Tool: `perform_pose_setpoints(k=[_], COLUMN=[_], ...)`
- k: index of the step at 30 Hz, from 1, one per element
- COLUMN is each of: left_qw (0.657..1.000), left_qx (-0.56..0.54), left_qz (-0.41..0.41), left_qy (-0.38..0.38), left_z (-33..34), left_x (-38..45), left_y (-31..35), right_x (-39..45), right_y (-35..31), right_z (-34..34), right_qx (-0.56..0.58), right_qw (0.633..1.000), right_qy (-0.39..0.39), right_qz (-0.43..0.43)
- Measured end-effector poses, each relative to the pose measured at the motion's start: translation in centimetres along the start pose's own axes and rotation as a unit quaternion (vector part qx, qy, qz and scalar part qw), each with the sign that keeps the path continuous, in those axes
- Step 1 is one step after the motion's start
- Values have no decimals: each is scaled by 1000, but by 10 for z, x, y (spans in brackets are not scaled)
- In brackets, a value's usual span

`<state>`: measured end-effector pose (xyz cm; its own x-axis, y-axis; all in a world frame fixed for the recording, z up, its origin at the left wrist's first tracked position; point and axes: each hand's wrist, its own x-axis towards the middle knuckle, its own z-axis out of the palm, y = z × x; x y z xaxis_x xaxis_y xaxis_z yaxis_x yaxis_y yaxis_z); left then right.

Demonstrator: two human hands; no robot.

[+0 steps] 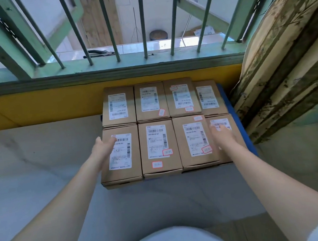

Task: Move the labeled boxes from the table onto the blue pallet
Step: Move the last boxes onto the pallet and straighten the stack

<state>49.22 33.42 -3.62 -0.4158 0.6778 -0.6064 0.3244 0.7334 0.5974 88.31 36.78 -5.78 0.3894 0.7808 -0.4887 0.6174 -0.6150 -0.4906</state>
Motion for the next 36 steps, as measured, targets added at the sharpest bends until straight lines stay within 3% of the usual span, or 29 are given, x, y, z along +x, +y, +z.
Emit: perform_pose_setpoints(k=[3,8,11,14,16,19,22,28,36], left_qw=[999,999,986,909,845,775,729,705,738], left_qx=[6,29,136,275,357,480,566,601,572], left_qz=[1,29,73,282,383,410,385,365,346], left_qy=[34,29,65,138,108,26,27,96,87], left_z=[8,11,9,16,32,69,95,111,107], left_x=[-6,-15,-23,-47,-65,-79,-77,-67,-86], left_y=[-10,-15,-13,-11,-15,-27,-40,-42,-21], right_x=[-10,-18,-25,-44,-60,-73,-69,-54,-65], right_y=[26,36,38,37,34,33,31,34,31], right_z=[-10,2,1,-7,-3,20,38,49,23], right_qx=[-67,-76,-95,-202,-299,-396,-461,-497,-460], right_qw=[997,990,983,958,907,834,799,767,769], right_qy=[26,-68,-91,-37,-11,-8,-19,22,-1], right_qz=[-22,-96,-127,-199,-297,-384,-385,-405,-444])
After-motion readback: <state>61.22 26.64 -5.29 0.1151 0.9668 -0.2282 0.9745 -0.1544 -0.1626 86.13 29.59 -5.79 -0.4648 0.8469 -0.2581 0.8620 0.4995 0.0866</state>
